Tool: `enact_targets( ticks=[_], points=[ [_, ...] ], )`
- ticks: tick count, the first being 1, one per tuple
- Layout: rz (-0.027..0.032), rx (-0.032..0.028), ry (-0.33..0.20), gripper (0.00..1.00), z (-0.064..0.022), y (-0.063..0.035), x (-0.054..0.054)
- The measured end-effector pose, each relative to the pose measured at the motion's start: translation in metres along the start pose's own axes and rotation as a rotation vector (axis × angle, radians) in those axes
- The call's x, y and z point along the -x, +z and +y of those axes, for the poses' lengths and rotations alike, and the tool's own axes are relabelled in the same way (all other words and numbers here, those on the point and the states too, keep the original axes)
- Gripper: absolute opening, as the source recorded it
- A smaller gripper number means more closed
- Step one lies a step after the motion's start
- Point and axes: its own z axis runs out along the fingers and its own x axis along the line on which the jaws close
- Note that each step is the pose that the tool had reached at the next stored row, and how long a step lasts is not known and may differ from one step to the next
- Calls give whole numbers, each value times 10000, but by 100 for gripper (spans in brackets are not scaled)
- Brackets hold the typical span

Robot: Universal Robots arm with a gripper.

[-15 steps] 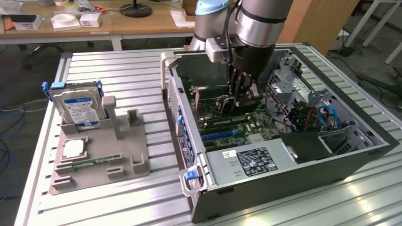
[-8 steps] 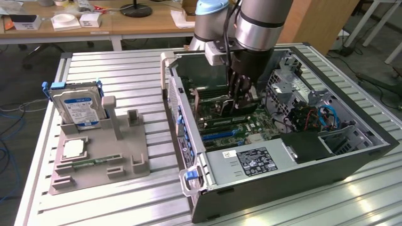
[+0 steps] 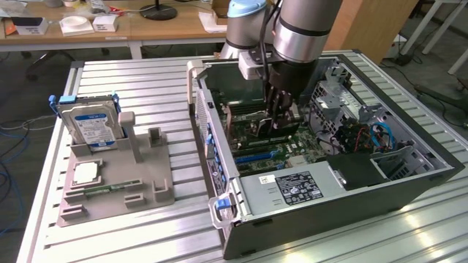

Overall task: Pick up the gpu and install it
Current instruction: 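Insert the gpu into the slot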

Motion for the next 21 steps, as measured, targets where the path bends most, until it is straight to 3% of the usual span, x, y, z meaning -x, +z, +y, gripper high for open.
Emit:
enact_targets(
  ticks=[21],
  points=[
    [0, 0, -1, 27, 36, 162, -11]
  ],
)
